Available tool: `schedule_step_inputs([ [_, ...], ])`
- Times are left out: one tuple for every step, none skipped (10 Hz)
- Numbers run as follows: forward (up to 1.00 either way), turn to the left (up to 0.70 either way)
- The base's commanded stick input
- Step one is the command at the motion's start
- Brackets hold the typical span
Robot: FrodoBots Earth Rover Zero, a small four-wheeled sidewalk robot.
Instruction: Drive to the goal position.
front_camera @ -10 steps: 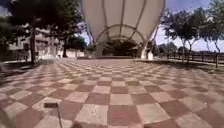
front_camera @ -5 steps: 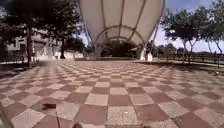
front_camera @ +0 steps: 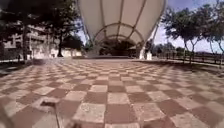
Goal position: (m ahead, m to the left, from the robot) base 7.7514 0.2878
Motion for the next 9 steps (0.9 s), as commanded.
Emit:
schedule_step_inputs([
  [0.70, 0.00],
  [0.70, 0.00],
  [0.70, 0.00],
  [0.70, 0.00],
  [0.70, 0.00],
  [0.70, 0.00],
  [0.70, 0.00],
  [0.70, 0.00],
  [0.70, 0.24],
])
